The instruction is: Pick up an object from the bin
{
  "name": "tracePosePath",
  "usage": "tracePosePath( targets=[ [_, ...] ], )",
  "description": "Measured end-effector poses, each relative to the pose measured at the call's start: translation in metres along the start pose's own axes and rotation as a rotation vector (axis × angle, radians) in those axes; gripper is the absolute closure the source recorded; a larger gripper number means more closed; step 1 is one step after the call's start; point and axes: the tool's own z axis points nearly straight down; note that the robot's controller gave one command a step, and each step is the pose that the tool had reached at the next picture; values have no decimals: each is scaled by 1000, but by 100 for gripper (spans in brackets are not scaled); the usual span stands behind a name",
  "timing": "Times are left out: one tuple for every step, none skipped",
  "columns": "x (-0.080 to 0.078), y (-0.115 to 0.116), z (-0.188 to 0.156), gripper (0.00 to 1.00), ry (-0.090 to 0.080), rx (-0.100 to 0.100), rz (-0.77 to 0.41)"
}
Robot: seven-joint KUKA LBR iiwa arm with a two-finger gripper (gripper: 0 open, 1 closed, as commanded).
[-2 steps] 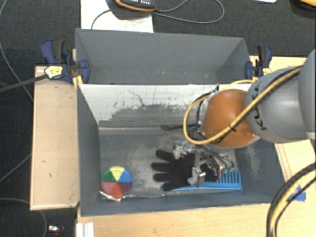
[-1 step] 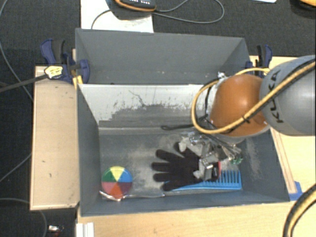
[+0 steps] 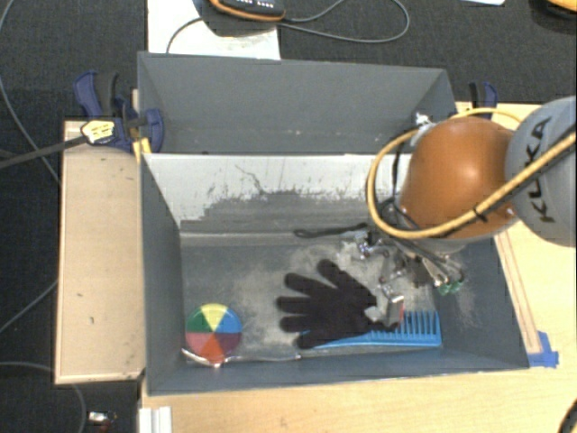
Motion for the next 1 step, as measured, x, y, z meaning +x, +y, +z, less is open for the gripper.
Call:
tracePosePath(
  targets=[
    [2,-8,67,0,-7,1,132]
  ],
)
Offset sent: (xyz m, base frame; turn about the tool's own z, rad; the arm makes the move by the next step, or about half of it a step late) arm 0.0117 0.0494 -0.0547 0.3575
